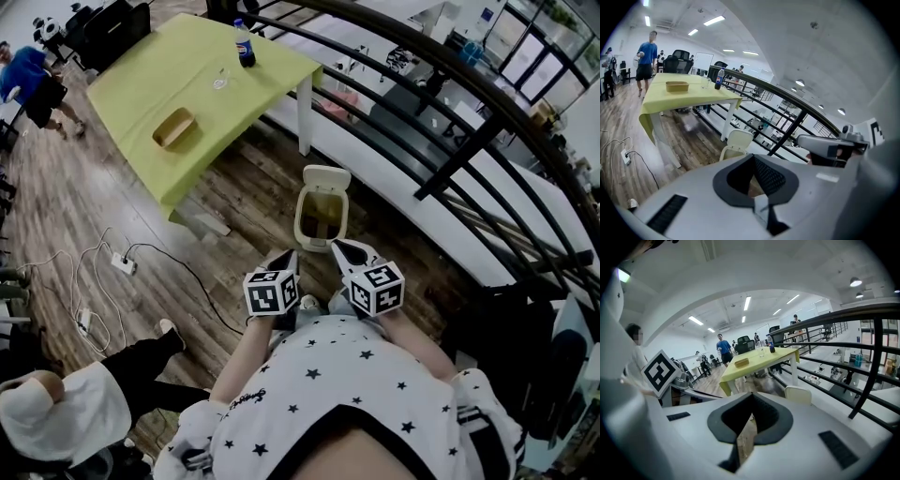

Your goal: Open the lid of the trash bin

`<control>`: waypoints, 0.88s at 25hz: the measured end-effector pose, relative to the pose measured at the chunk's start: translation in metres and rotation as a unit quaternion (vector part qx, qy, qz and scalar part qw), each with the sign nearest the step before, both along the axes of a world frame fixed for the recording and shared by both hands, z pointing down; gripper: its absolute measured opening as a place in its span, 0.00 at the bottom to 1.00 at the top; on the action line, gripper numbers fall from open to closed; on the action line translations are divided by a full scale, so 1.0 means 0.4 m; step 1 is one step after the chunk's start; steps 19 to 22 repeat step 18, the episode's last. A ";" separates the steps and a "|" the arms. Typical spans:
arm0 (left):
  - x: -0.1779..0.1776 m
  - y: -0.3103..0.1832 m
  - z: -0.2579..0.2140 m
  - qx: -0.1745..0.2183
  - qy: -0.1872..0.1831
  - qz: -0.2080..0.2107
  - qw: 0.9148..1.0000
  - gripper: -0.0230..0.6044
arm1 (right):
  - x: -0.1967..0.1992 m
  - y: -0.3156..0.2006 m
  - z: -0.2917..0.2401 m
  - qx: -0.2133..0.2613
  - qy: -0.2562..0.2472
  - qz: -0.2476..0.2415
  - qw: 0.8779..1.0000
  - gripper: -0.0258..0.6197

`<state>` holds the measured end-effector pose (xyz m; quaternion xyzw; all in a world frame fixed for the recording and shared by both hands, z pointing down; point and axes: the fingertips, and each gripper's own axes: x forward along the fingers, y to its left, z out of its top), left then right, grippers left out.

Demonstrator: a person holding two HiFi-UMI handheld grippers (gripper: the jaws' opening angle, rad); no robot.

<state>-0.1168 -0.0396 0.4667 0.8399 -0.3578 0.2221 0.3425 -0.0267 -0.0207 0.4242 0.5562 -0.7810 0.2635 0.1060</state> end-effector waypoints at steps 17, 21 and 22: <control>0.013 -0.006 0.002 -0.004 -0.001 0.006 1.000 0.05 | 0.013 -0.001 0.001 -0.002 0.000 0.006 1.000 0.03; 0.013 -0.008 0.001 -0.005 -0.001 0.006 1.000 0.05 | 0.014 -0.003 0.000 -0.002 0.001 0.005 1.000 0.03; 0.013 -0.008 0.001 -0.005 -0.001 0.006 1.000 0.05 | 0.014 -0.003 0.000 -0.002 0.001 0.005 1.000 0.03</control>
